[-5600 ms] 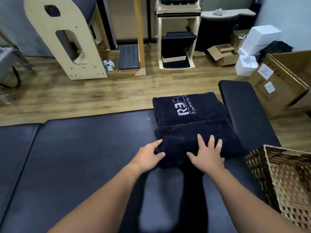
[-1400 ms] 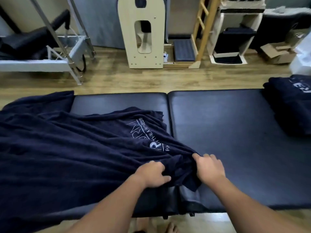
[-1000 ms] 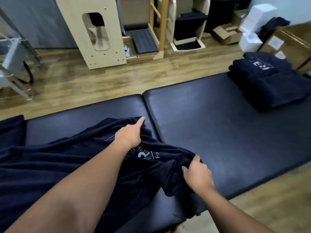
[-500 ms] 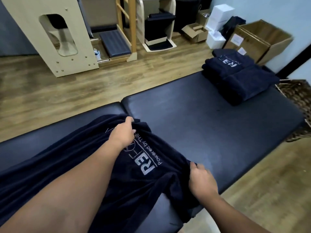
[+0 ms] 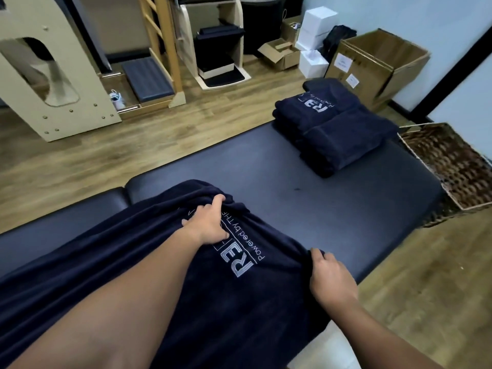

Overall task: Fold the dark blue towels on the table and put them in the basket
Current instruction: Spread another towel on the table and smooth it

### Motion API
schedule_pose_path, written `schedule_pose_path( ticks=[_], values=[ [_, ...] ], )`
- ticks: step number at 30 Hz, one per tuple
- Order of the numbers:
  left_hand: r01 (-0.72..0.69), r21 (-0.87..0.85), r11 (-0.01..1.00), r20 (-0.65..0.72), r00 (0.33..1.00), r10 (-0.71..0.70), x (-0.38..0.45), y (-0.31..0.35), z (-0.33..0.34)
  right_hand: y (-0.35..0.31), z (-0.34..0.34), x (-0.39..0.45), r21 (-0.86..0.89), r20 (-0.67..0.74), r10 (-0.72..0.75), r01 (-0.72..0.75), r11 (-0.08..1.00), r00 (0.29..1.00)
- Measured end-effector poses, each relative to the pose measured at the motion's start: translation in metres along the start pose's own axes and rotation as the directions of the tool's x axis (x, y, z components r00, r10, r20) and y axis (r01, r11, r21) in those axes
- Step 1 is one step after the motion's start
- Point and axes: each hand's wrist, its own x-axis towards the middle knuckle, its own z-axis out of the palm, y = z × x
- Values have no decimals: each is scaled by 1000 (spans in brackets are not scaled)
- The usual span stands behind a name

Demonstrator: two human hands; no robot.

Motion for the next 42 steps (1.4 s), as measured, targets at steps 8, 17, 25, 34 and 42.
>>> schedule_pose_path(
  ticks=[8,17,25,34,42],
  values=[
    [1,12,1000,-29,1000,0,76,106,1,83,-35,87,42,-60,-26,29,999,998],
    [-88,40,995,-3,996,89,116,144,11,129,-65,152,-14,-13,17,-17,1000,1000],
    [93,168,981,-11,996,-92,42,70,34,54,-23,133,-66,-10,-363,362,930,932],
    [330,49,943,-218,925,-312,-94,-19,91,-37,18,64,-120,-65,-820,811,572,569],
    [367,148,918,-506,826,-249,-211,-97,130,-54,40,-4,-155,-41,-933,920,360,358]
  ],
)
